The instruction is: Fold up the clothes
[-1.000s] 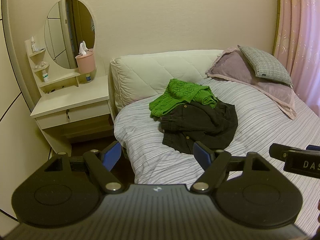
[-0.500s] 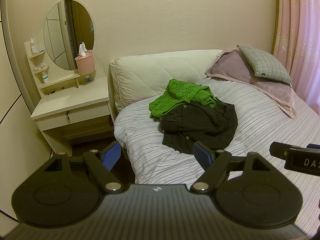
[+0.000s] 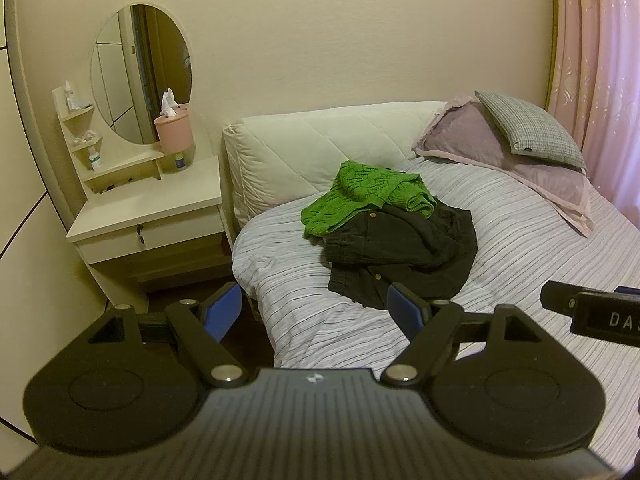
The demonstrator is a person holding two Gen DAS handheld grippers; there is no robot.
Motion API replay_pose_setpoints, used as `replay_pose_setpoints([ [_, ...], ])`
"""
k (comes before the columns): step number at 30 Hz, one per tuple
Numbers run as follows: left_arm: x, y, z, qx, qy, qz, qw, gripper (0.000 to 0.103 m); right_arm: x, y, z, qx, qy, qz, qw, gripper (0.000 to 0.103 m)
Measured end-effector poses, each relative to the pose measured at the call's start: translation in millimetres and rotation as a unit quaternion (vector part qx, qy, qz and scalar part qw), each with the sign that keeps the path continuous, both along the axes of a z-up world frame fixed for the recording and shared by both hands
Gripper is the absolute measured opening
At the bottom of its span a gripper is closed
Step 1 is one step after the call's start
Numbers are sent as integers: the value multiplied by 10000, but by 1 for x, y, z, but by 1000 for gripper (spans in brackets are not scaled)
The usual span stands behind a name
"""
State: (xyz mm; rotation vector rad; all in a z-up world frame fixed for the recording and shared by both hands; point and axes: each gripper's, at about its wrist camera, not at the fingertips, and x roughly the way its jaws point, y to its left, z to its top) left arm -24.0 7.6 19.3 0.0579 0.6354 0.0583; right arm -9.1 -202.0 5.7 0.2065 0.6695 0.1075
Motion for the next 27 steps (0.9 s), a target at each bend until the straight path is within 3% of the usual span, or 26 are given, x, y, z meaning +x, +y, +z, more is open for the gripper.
replay_pose_setpoints([
  [27, -31, 0, 10, 164, -88, 270, 9995, 78, -15, -6, 2, 98, -146, 126, 9998, 103],
])
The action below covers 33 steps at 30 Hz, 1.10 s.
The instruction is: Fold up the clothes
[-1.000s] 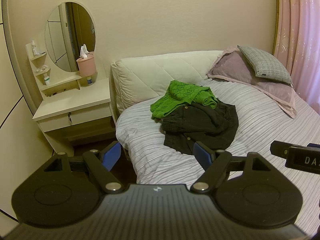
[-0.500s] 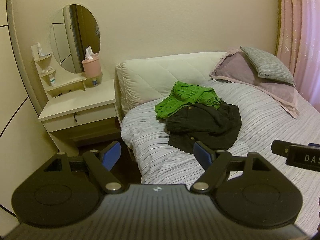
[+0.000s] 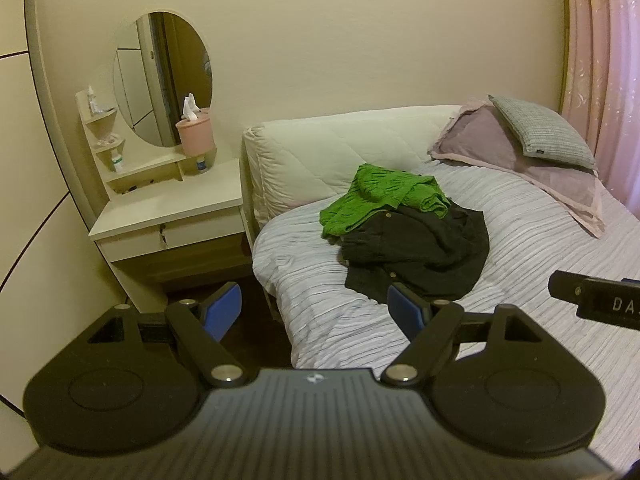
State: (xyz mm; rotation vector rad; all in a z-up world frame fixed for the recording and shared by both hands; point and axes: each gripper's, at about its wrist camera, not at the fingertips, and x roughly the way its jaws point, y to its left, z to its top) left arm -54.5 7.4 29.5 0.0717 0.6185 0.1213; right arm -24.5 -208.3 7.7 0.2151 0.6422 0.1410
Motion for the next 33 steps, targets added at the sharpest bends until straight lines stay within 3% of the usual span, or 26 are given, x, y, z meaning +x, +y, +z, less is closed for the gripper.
replay_pose_setpoints([
  [6, 13, 3, -1, 67, 8, 5, 10000, 79, 4, -2, -2, 37, 0, -66, 10000, 103],
  [14, 63, 9, -16, 18, 195, -319, 9993, 80, 34, 2, -11, -11, 131, -284, 9995, 103],
  [29, 240, 39, -60, 26, 639, -888, 9940, 80, 169, 33, -43, -84, 497, -611, 9969, 103],
  [33, 282, 49, -70, -4, 779, -971, 9922, 79, 206, 37, -54, 129, 708, -711, 9949, 102],
])
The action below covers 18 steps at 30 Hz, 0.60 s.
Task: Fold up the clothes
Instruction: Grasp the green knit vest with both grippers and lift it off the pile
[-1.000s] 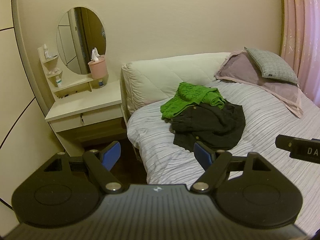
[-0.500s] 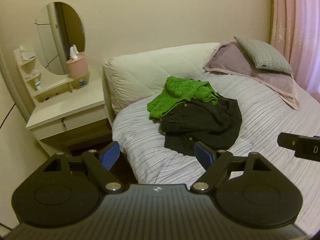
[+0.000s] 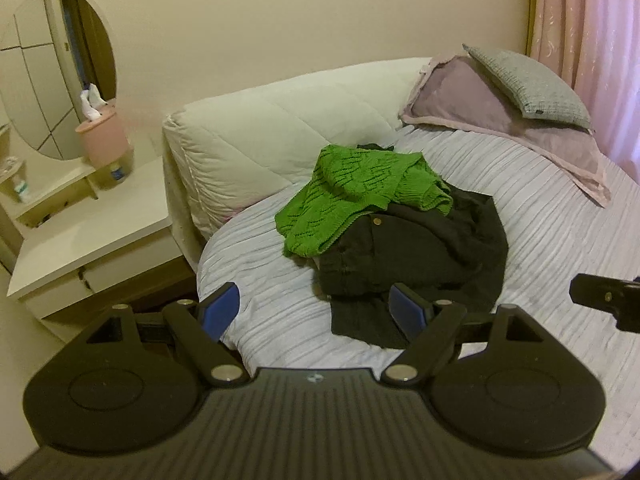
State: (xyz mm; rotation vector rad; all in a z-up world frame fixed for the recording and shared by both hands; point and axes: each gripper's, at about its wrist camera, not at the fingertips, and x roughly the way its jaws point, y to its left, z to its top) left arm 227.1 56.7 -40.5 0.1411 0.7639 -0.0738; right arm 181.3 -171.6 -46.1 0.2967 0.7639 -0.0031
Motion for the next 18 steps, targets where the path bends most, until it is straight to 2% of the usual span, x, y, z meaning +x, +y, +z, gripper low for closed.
replay_pose_setpoints([
  [7, 67, 19, -17, -86, 255, -119, 9996, 79, 58, 6, -15, 358, 290, -219, 9987, 102],
  [14, 131, 28, -35, -141, 489, -254, 9984, 79, 106, 16, -31, 508, 393, -374, 9972, 102],
  [16, 148, 28, -40, -124, 521, -316, 9981, 79, 121, 18, -35, 551, 425, -426, 9967, 93],
  [18, 163, 27, -44, -87, 547, -381, 9977, 79, 136, 18, -40, 578, 467, -498, 9960, 91],
])
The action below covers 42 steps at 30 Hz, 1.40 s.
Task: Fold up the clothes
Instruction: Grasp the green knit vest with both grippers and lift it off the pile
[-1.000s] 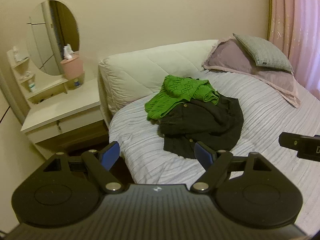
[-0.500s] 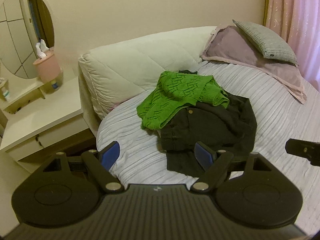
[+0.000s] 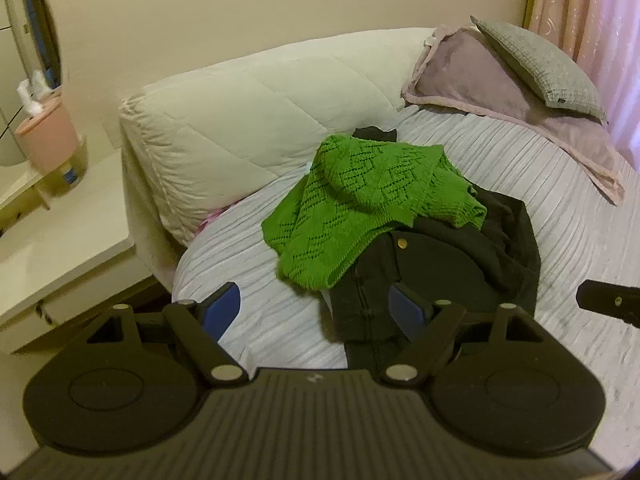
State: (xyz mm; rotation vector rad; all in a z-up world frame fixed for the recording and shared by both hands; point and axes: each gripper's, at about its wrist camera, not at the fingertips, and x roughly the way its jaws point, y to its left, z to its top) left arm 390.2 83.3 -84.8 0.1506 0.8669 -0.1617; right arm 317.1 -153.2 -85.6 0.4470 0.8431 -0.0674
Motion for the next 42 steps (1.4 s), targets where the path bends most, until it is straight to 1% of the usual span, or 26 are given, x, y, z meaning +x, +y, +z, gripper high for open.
replay_pose_setpoints([
  [9, 62, -11, -17, 3, 85, -137, 9999, 79, 66, 1, -16, 15, 81, -100, 9999, 90],
  [10, 69, -13, -19, 2, 101, -135, 9999, 79, 73, 0, -18, 35, 77, -96, 9999, 88],
  [11, 75, -13, -22, 4, 115, -133, 9998, 79, 80, -1, -20, 56, 80, -93, 9999, 81],
  [12, 82, -14, -25, 7, 129, -130, 9998, 79, 87, -2, -23, 78, 99, -91, 9999, 78],
  [14, 95, -15, -31, -3, 171, -125, 9998, 78, 102, -4, -29, 163, 123, -93, 9997, 78],
  [16, 109, -15, -37, -37, 228, -115, 9997, 76, 116, -6, -36, 283, 110, -78, 9995, 74],
  [17, 116, -15, -41, -66, 254, -108, 9996, 76, 123, -7, -39, 345, 101, -67, 9993, 65],
  [18, 122, -15, -44, -94, 279, -95, 9995, 76, 131, -8, -44, 417, 107, -52, 9991, 63],
  [20, 135, -15, -52, -132, 324, -69, 9994, 75, 146, -12, -54, 590, 90, -21, 9982, 63],
  [22, 148, -16, -60, -188, 372, -59, 9991, 75, 162, -13, -63, 724, 50, 24, 9974, 59],
  [23, 155, -16, -64, -210, 391, -51, 9990, 75, 170, -14, -69, 784, 29, 50, 9969, 50],
  [24, 161, -16, -68, -219, 405, -45, 9989, 75, 177, -14, -75, 844, 11, 71, 9964, 45],
  [32, 209, -20, -103, -193, 389, -20, 9991, 75, 227, -20, -124, 1180, -89, 30, 9930, 45],
  [38, 237, -19, -128, -116, 445, 32, 9989, 75, 259, -20, -159, 1208, -41, -57, 9926, 45],
  [40, 241, -17, -133, -94, 466, 44, 9989, 75, 267, -18, -168, 1247, -153, -31, 9921, 40],
  [41, 242, -16, -135, -87, 474, 51, 9988, 75, 271, -17, -172, 1266, -218, -4, 9917, 30],
  [42, 243, -15, -136, -82, 483, 64, 9988, 75, 274, -16, -176, 1307, -264, 33, 9911, 18],
])
